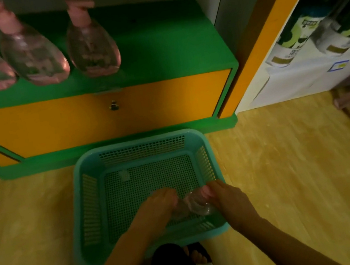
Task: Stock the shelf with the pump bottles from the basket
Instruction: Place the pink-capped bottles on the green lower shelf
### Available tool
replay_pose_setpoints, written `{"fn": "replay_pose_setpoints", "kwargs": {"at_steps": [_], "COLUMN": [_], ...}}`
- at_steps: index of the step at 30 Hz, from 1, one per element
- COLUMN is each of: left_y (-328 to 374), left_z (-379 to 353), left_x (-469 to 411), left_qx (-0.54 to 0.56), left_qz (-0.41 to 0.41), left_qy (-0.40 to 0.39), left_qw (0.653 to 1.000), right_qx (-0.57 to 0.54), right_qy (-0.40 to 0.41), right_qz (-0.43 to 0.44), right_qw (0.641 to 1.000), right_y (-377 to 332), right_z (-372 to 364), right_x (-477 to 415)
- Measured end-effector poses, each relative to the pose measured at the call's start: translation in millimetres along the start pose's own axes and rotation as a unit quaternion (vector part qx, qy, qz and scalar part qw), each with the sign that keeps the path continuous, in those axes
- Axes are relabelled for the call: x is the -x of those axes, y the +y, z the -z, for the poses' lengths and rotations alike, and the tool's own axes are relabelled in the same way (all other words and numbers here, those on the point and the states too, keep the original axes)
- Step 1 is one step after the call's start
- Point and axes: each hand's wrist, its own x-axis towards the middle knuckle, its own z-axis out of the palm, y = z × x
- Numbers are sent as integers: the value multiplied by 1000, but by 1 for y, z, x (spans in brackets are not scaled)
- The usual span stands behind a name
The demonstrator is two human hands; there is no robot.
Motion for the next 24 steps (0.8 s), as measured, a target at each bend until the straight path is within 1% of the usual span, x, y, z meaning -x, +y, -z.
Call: {"fn": "replay_pose_setpoints", "kwargs": {"at_steps": [3,5,7,10,12,15,20,24], "left_y": [5,7,12,28,37,48,66,65], "left_z": [36,65,97,152,187,233,298,325], "left_x": [3,5,7,12,17,24,37,39], "left_qx": [55,78,78,53,32,12,-22,-26], "left_qz": [12,-4,-31,-43,-50,-50,-56,-41], "left_qy": [61,81,91,91,92,116,166,214], "left_qw": [997,994,992,993,994,992,984,976], "right_qx": [-51,-73,-59,-17,-10,3,38,51], "right_qy": [-1,7,24,32,40,60,90,109], "right_qz": [22,39,79,144,174,214,263,273], "right_qw": [998,997,995,989,984,975,960,954], "right_y": [-13,-23,-36,-59,-74,-99,-138,-153], "right_z": [34,59,87,132,163,211,276,301], "right_x": [-2,-6,-10,-16,-20,-25,-37,-54]}}
